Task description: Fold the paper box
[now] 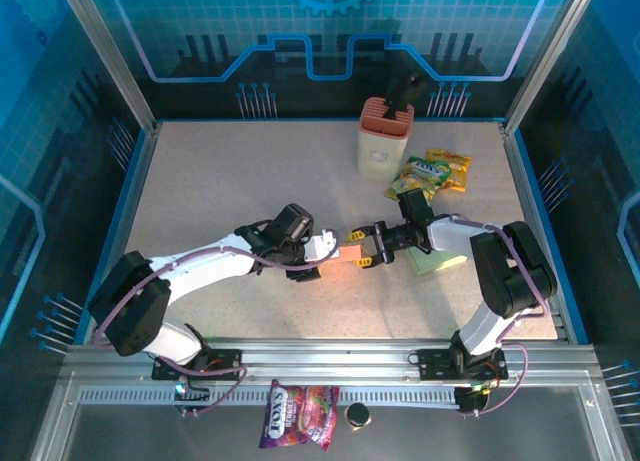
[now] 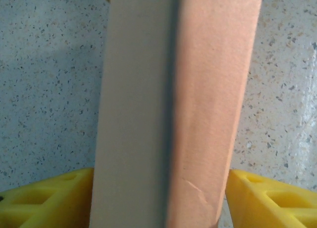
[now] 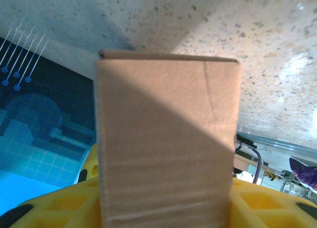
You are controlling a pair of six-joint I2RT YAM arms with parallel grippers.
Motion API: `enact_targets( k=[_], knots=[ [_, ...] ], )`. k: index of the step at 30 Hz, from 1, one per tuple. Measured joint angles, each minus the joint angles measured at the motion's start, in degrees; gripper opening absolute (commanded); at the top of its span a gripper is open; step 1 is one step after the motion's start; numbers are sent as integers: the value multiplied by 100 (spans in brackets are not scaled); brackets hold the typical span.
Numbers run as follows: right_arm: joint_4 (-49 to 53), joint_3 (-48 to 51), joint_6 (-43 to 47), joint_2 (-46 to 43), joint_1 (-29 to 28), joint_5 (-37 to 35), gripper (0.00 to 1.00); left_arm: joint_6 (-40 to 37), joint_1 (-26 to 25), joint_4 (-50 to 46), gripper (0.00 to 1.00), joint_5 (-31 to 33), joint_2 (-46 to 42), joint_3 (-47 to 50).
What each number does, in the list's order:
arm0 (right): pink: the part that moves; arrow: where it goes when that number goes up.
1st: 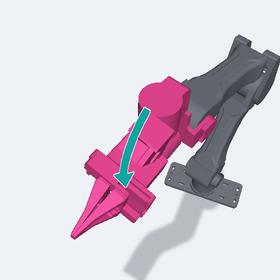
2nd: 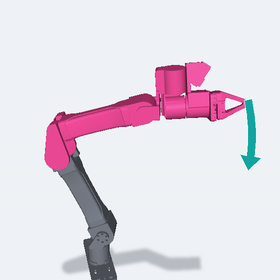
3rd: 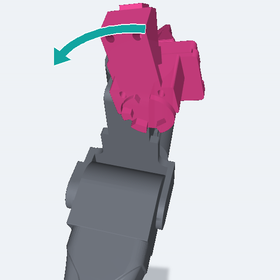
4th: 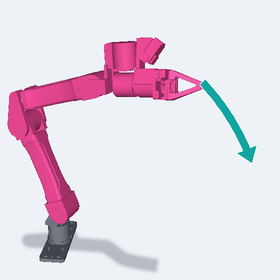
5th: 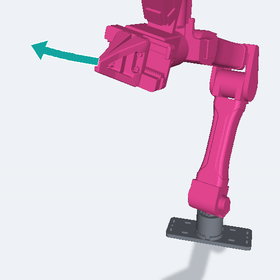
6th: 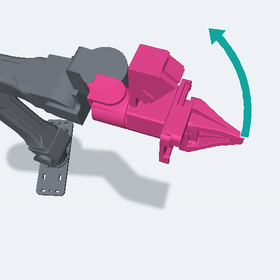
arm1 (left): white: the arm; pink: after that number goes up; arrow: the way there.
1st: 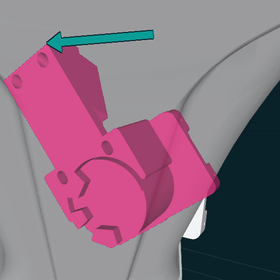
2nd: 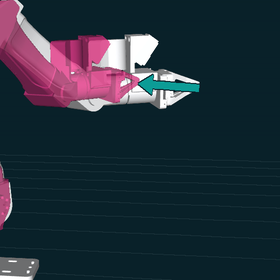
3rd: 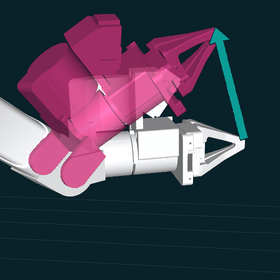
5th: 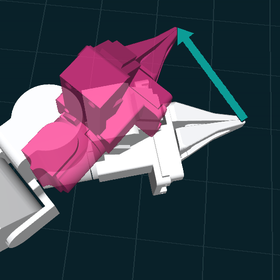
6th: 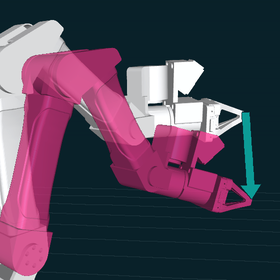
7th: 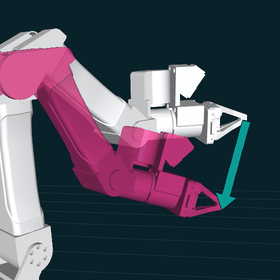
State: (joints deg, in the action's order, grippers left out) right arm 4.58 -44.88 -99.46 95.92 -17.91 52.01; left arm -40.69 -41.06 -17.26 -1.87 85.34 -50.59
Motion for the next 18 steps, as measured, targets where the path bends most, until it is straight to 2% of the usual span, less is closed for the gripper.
enact_targets(
  k=[3,6,8,11,14,18],
  knots=[
    [11,-2,-24,26,85,-79,58,17,42,-26,57,-37,251,-240],
    [13,-55,-61,26,173,-125,61,74,131,-87,53,-114,439,-474],
    [11,-105,-83,26,221,-170,68,157,208,-129,52,-199,518,-605],
    [68,-188,-76,-20,337,-245,68,225,317,-282,47,-343,603,-798],
    [503,-361,164,-243,540,-461,68,332,407,-518,46,-570,739,-1054],
    [1478,-890,844,-883,935,-1121,67,529,555,-664,46,-772,824,-1204]
  ],
)
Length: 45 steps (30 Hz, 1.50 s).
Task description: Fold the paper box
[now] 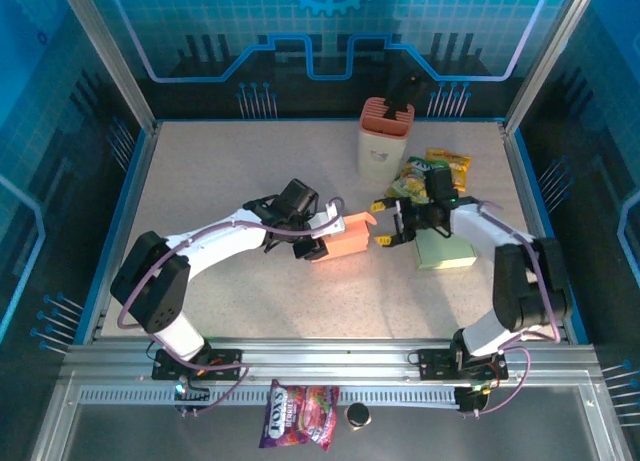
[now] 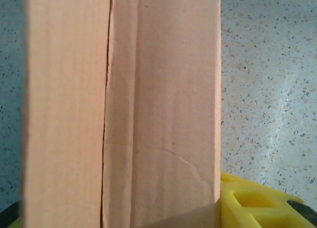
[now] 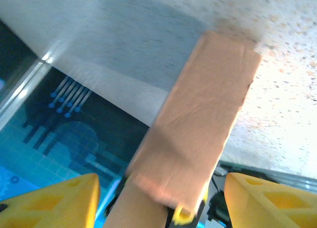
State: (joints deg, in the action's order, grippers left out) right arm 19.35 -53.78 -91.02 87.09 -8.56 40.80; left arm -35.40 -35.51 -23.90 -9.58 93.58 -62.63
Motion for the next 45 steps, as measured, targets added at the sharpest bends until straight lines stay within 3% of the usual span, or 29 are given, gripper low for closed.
enact_targets(
  k=[6,11,16,32,45],
  knots=[
    [966,-195,691,-1270,-22,-1364,60,254,114,-192,48,-162,59,-66],
    [1010,-44,857,-1904,-1235,-2586,57,363,111,-236,51,-227,61,-66],
    [592,142,837,-1696,-2079,-3191,53,382,114,-243,51,-227,61,-66],
    [-251,199,866,-634,-2406,-3456,45,404,111,-243,53,-227,61,-66],
    [-291,214,964,-369,-2406,-3436,29,404,105,-240,52,-227,94,-66]
  ],
)
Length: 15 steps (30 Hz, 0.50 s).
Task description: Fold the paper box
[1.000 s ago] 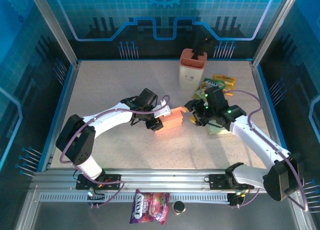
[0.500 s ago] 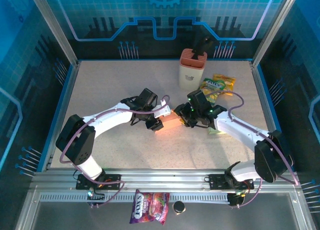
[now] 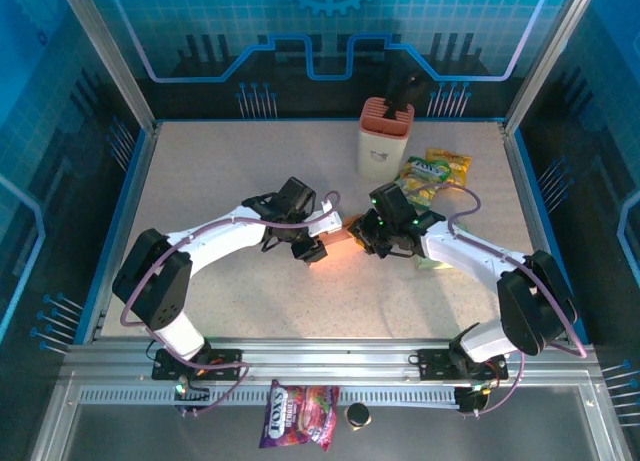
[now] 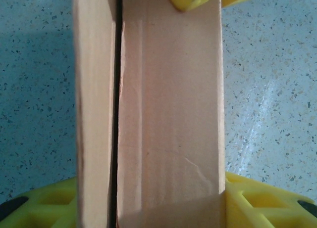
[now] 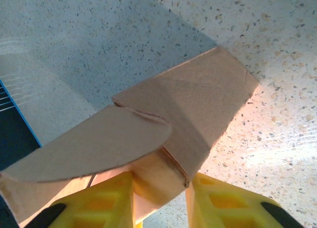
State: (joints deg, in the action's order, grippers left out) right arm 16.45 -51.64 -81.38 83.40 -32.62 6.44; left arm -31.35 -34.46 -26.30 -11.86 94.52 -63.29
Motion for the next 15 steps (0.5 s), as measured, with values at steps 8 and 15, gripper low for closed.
enact_targets(
  k=[8,15],
  knots=[
    [332,-111,411,-90,76,116,41,-13,-11,0,51,-2,0,0],
    [879,-686,3211,-715,1034,874,48,-186,-11,-17,51,-4,0,0]
  ],
)
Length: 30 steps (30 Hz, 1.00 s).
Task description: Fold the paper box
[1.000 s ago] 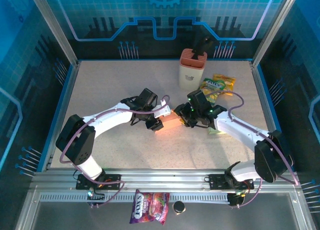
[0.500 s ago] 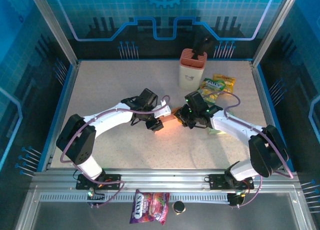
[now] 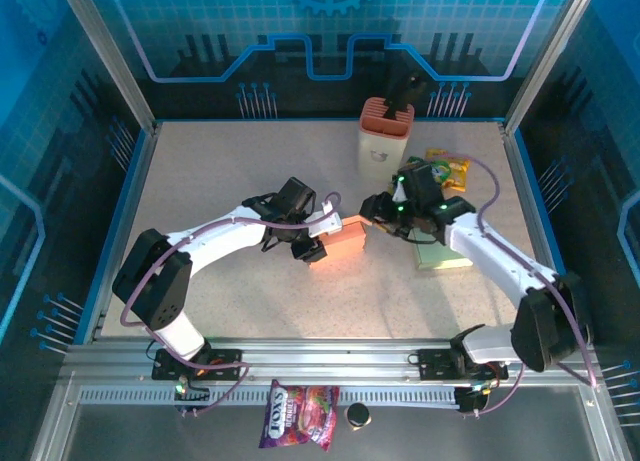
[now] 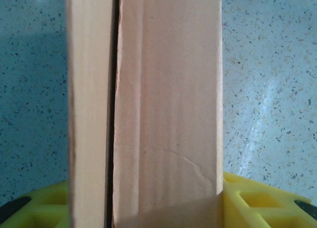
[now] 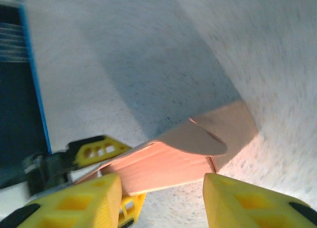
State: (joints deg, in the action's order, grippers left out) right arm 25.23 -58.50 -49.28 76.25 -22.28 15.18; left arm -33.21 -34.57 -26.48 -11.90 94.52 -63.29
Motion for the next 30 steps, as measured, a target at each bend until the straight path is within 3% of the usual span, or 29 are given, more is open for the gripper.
enact_targets(
  k=[5,12,19,30],
  knots=[
    [328,-260,2149,-116,750,870,47,-149,2,-52,51,-37,-2,0],
    [898,-420,3936,492,675,1451,46,-223,31,-140,51,-105,-4,0],
    [1235,-688,4815,1029,339,1394,47,-284,46,-177,51,-127,-4,0],
    [1480,-1049,5171,1281,87,688,39,-286,68,-179,51,-146,-4,0]
  ],
)
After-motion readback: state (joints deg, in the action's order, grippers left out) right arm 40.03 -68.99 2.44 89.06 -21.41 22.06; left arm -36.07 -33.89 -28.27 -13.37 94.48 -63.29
